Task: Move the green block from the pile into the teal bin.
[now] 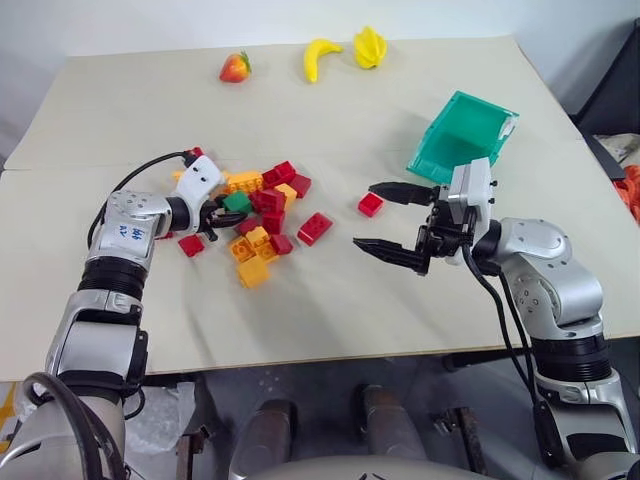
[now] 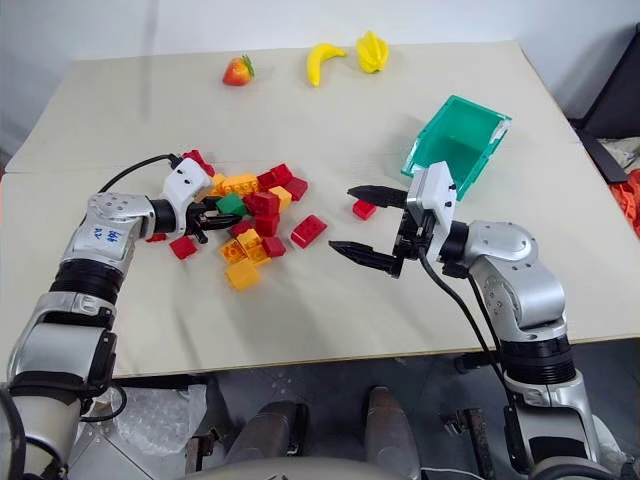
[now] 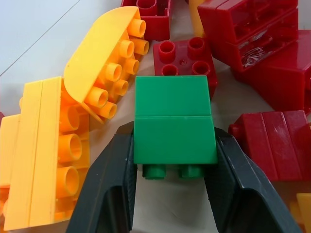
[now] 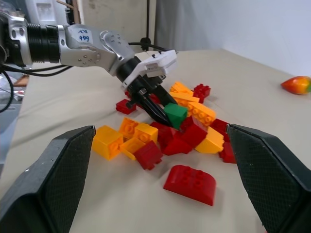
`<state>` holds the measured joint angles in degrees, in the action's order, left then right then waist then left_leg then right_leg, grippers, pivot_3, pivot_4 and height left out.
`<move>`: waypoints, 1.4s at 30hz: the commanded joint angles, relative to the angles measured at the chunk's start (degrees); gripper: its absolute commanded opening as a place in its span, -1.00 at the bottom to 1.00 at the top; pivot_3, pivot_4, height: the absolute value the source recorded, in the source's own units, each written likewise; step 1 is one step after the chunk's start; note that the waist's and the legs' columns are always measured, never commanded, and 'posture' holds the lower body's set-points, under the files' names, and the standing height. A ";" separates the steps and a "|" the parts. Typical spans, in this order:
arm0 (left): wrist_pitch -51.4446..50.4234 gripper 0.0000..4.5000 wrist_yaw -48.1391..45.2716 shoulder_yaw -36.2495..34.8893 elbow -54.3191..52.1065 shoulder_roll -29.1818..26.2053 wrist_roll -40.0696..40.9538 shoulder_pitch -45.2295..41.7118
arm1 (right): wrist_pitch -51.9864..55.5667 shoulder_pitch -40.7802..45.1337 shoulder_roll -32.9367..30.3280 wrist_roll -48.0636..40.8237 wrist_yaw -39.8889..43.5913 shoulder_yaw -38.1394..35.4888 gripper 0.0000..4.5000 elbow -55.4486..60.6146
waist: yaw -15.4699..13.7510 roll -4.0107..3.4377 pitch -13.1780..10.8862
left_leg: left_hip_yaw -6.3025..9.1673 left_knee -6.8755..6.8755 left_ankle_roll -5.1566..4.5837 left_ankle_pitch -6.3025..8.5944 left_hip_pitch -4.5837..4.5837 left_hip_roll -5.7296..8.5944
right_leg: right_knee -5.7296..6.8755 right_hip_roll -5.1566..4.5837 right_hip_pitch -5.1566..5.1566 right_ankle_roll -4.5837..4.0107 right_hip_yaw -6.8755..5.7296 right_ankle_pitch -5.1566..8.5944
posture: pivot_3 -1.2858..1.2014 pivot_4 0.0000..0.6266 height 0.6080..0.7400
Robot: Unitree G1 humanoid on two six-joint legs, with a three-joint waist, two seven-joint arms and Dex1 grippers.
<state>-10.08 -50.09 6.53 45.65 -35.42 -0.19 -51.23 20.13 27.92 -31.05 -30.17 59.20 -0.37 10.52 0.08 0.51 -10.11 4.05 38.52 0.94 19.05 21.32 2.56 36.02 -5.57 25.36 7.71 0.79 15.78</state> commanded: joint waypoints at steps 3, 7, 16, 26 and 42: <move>-6.66 -0.32 -3.33 -4.43 -11.84 -0.76 5.24 -4.40 | -2.18 -0.06 -1.67 0.37 -0.98 -3.49 1.00 -0.90 | 0.04 0.11 -0.07 | 0.03 0.02 0.00 0.00 0.14 -0.04 | -0.01 0.00 0.10 0.00 -0.02 0.00 | 0.03 -0.52 1.00; -12.29 -0.32 -6.15 -3.66 -21.25 1.50 8.54 -5.36 | -2.81 -0.17 -3.40 0.92 -0.97 -4.86 1.00 -2.04 | -0.19 0.12 -0.07 | 0.11 0.18 -0.08 0.06 0.30 -0.15 | -0.06 -0.11 0.12 0.05 -0.11 -0.02 | 0.03 -0.52 1.00; -16.11 -0.32 -8.52 6.84 -30.04 14.42 8.61 -0.37 | -3.75 -1.40 -7.74 2.38 -2.36 -9.32 1.00 -3.85 | -0.18 0.11 -0.07 | -0.02 0.30 -0.17 0.11 0.30 0.06 | -0.10 -0.12 0.09 0.13 -0.06 -0.07 | 0.03 -0.52 1.00; -13.27 0.81 -8.15 10.53 -28.33 18.32 6.72 2.49 | -0.46 -8.44 -10.10 0.72 -5.40 -11.95 1.00 3.23 | -0.09 0.11 -0.07 | -0.15 0.43 -0.19 0.12 0.24 0.02 | -0.09 -0.05 0.10 0.14 0.08 -0.08 | 0.03 -0.52 1.00; -18.52 0.99 -12.28 -15.01 -40.60 1.87 24.90 17.73 | 13.75 -31.07 -27.25 0.18 -2.96 -25.36 1.00 15.34 | -0.99 0.09 -0.06 | -0.18 0.50 -0.29 0.19 0.22 -0.19 | -0.16 -0.09 0.04 0.17 0.18 -0.09 | 0.03 -0.52 1.00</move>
<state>-29.81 -61.48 -6.00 7.13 -33.21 21.85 -34.32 32.81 -2.57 -57.13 -28.68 55.24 -22.37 22.75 -0.90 0.60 -10.17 3.84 39.02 0.63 19.25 21.49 2.36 35.84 -5.67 25.38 7.88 1.00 15.69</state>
